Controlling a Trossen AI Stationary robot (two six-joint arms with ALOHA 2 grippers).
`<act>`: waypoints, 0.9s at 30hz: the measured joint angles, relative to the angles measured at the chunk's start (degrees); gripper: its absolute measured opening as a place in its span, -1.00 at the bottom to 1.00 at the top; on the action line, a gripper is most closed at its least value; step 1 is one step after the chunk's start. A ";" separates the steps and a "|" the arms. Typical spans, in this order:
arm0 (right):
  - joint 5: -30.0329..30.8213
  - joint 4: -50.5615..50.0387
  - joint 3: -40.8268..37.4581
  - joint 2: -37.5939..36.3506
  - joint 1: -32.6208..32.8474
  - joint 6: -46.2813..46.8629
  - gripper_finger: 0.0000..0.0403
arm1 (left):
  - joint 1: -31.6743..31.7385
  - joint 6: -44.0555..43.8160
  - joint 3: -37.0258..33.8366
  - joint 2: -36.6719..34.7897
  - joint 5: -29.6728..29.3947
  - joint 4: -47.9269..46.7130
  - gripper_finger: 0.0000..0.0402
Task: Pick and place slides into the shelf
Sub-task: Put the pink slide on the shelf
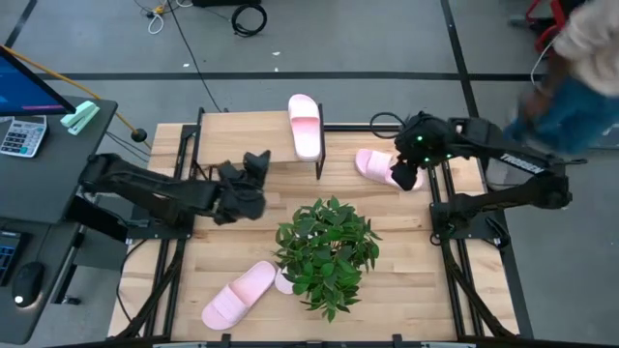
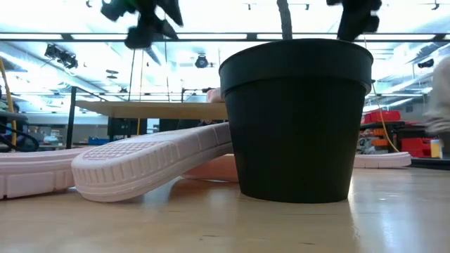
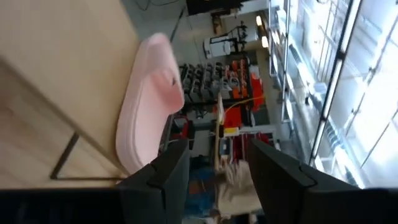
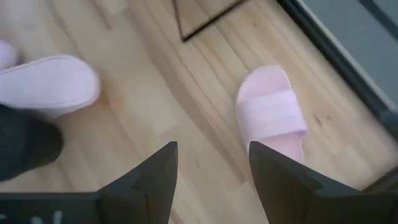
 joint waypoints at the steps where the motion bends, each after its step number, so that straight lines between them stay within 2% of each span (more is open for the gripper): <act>1: -0.02 1.29 -2.27 -0.45 -0.82 0.40 0.02 | -0.35 2.65 -0.01 -1.36 -0.12 -0.11 -0.16; 8: -0.09 7.45 -14.59 -1.90 -7.70 1.05 0.02 | -3.10 15.19 0.01 -9.37 -2.98 0.65 -0.12; 12: -1.41 8.90 -18.63 -1.03 -13.21 -2.75 0.02 | -4.23 19.49 0.01 -12.11 -4.24 0.70 -0.09; 22: -7.51 7.20 -18.85 6.32 -30.83 -13.27 0.02 | -4.21 24.05 0.01 -13.62 -4.12 0.58 -0.05; 27: -8.02 5.14 -18.85 12.30 -34.76 -18.02 0.07 | -4.21 24.65 0.01 -13.60 -4.03 0.44 -0.05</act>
